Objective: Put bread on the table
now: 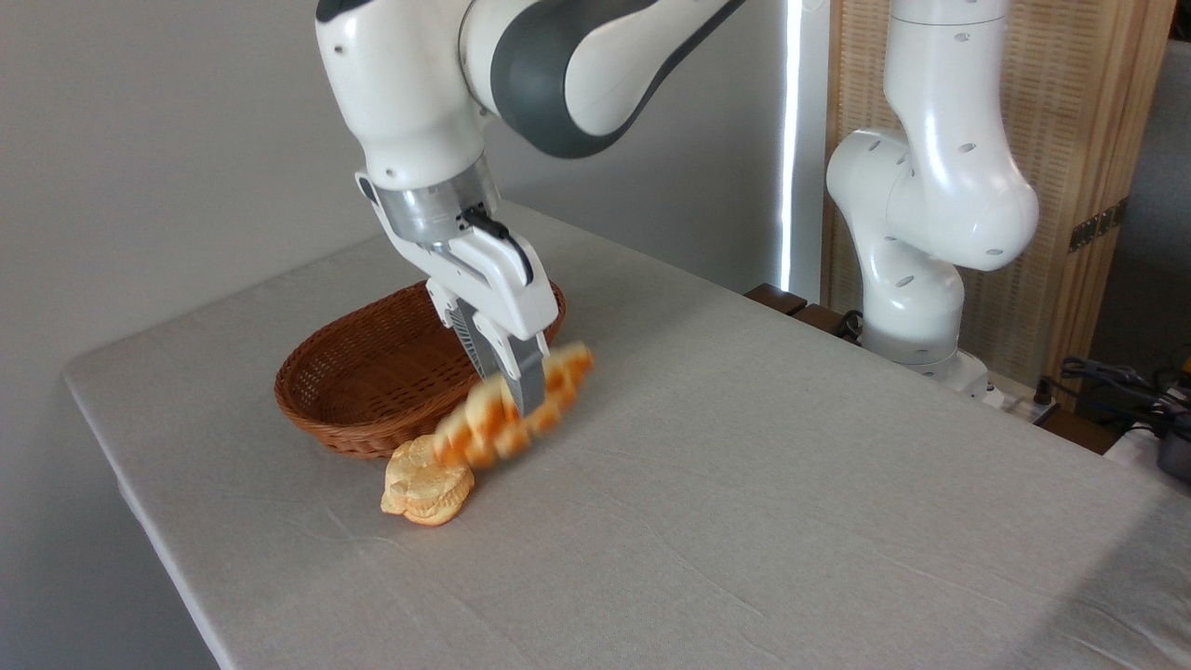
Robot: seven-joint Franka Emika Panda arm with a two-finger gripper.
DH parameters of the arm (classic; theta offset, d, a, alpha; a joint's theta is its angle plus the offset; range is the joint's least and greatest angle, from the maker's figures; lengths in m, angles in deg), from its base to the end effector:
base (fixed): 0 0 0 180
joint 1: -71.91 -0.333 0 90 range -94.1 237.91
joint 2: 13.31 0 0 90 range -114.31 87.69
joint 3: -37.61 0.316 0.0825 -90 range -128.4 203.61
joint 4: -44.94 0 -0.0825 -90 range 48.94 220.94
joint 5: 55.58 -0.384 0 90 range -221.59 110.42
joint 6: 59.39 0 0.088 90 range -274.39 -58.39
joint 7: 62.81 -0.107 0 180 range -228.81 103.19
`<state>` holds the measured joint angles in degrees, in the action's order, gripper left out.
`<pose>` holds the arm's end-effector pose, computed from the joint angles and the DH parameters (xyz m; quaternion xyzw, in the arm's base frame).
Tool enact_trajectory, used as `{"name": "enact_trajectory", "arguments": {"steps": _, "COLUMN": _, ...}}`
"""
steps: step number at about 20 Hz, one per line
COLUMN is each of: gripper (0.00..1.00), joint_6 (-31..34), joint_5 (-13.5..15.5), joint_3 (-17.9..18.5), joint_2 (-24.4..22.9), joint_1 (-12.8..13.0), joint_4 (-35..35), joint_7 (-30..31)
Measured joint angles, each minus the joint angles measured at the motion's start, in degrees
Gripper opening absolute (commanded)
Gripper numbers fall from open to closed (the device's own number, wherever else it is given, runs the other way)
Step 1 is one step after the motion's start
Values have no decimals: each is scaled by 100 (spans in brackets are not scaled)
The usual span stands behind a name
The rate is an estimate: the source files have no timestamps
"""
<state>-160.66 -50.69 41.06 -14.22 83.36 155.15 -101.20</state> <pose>0.5332 -0.0823 0.4833 0.9205 -0.3822 -0.0566 0.0585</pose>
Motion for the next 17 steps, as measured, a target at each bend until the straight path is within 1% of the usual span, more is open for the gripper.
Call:
{"name": "enact_trajectory", "arguments": {"steps": 4, "gripper": 100, "joint_6": -1, "joint_5": 0, "joint_3": -10, "joint_2": 152, "joint_1": 53, "joint_4": 33, "joint_7": -2}}
{"name": "enact_trajectory", "arguments": {"steps": 7, "gripper": 100, "joint_6": -21, "joint_5": 0, "joint_3": -9, "joint_2": 153, "joint_1": 62, "joint_4": -22, "joint_7": -6}}
{"name": "enact_trajectory", "arguments": {"steps": 9, "gripper": 100, "joint_6": -28, "joint_5": 0, "joint_3": -9, "joint_2": 126, "joint_1": 62, "joint_4": -216, "joint_7": -7}}
{"name": "enact_trajectory", "arguments": {"steps": 13, "gripper": 100, "joint_6": -29, "joint_5": 0, "joint_3": 28, "joint_2": 39, "joint_1": 26, "joint_4": -822, "joint_7": -7}}
{"name": "enact_trajectory", "arguments": {"steps": 17, "gripper": 100, "joint_6": 37, "joint_5": 0, "joint_3": 258, "joint_2": 9, "joint_1": -17, "joint_4": -1252, "joint_7": -193}}
